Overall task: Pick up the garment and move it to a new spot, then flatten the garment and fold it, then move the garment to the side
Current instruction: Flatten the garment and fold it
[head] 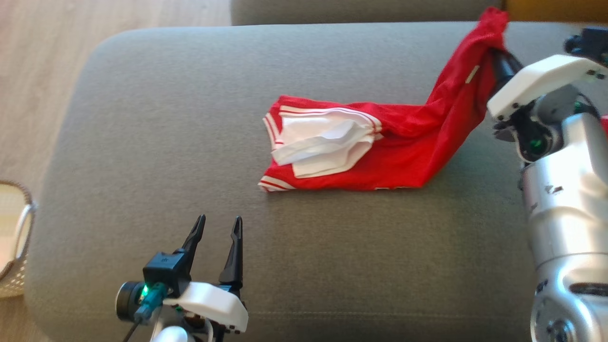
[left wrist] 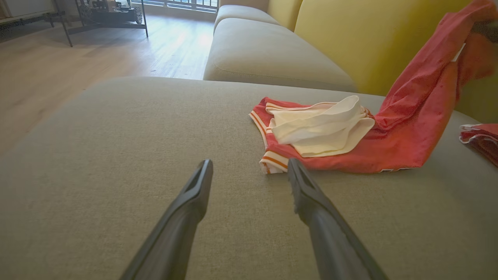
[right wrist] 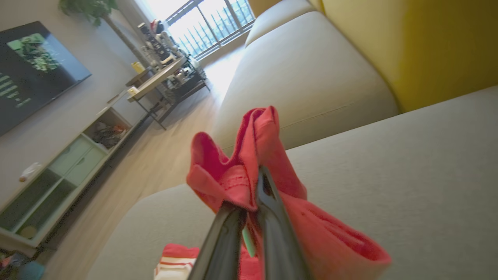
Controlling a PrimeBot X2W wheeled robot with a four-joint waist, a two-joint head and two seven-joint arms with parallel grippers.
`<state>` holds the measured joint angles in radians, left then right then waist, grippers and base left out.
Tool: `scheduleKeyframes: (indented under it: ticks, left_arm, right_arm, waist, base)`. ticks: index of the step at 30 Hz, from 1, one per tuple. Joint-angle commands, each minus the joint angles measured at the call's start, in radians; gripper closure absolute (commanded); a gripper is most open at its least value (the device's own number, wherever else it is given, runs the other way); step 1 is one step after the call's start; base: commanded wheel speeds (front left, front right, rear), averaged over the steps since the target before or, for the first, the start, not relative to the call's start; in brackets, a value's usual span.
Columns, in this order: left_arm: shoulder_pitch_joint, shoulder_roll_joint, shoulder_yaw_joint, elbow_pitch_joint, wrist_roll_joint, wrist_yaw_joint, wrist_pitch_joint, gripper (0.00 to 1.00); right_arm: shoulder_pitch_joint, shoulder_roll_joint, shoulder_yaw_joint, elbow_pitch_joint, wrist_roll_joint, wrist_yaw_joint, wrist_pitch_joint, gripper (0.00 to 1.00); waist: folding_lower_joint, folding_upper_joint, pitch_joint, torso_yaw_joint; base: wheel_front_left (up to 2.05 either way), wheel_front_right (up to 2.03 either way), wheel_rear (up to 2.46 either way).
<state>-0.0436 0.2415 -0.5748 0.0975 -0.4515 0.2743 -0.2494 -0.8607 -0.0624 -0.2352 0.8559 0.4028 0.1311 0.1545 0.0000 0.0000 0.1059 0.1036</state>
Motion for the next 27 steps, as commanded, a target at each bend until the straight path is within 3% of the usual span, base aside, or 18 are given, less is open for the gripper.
scheduleKeyframes:
  ticks: [1, 7, 11, 19, 27]
  left_arm:
    - [-0.017, 0.004, 0.035, -0.025, 0.006, -0.003, -0.012, 0.0]
    - [-0.01, -0.001, 0.031, -0.019, 0.018, -0.013, -0.012, 0.0]
    - [-0.006, -0.002, 0.032, -0.018, 0.02, -0.013, -0.012, 0.0]
    - [-0.006, -0.011, 0.025, -0.007, 0.021, -0.024, -0.012, 0.0]
    - [-0.012, -0.025, 0.018, 0.006, 0.025, -0.03, -0.012, 0.0]
  right_arm:
    - [-0.006, 0.012, 0.052, -0.049, 0.043, 0.0, 0.007, 1.0]
    - [0.063, 0.012, 0.23, -0.05, 0.236, 0.0, -0.011, 1.0]
    - [0.07, 0.012, 0.305, -0.017, 0.298, 0.0, -0.046, 1.0]
    - [-0.004, 0.012, 0.464, 0.172, 0.436, 0.0, -0.164, 1.0]
    - [-0.098, 0.012, 0.65, 0.298, 0.615, 0.0, -0.239, 1.0]
  waist:
    - [0.0, 0.0, -0.013, 0.026]
    - [0.0, 0.0, -0.022, 0.104]
    - [0.0, 0.0, -0.021, 0.145]
    - [0.0, 0.0, -0.012, 0.242]
    - [0.0, 0.0, -0.004, 0.296]
  base:
    - [0.0, 0.0, 0.0]
    - [0.0, 0.0, 0.0]
    - [0.0, 0.0, 0.0]
    - [0.0, 0.0, 0.0]
    - [0.0, 0.0, 0.0]
